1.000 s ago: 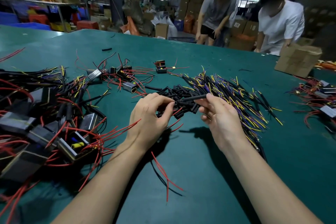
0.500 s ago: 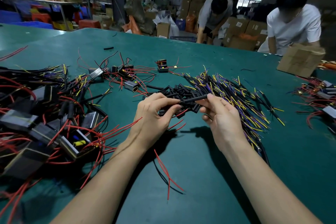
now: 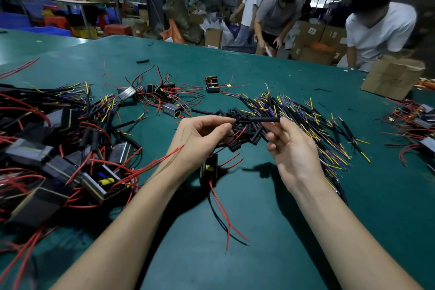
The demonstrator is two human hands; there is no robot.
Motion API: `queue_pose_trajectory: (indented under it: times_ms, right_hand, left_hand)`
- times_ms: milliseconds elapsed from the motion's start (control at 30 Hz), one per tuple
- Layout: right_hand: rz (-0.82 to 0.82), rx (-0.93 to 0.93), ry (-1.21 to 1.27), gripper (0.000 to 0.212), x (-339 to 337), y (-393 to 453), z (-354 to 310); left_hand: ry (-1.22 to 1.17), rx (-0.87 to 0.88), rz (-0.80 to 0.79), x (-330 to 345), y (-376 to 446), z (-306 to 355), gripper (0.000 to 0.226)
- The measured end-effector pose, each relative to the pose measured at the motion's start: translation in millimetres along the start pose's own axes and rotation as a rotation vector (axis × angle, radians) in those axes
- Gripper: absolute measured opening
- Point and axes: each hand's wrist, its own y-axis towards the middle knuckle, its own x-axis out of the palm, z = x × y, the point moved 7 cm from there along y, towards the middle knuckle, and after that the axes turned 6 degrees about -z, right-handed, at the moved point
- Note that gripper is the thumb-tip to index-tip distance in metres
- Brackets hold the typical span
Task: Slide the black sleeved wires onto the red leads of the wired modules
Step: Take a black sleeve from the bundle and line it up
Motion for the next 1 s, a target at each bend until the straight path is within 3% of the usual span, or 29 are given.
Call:
queue_pose_trajectory:
  times_ms: [700,1000]
  right_hand:
    - [-0.051,-0.144,-0.230,0.020,4.8,-2.7,-13.4]
    - [-0.176,-0.122,-0.392,0.014,15.0,-3.4,-3.5]
  left_hand:
    - [0.155,0.045,-0.022,2.5,2.7,-7.3,0.016]
    - [0.138,0.092,-0.017,6.6,3.1,-6.5,0.021]
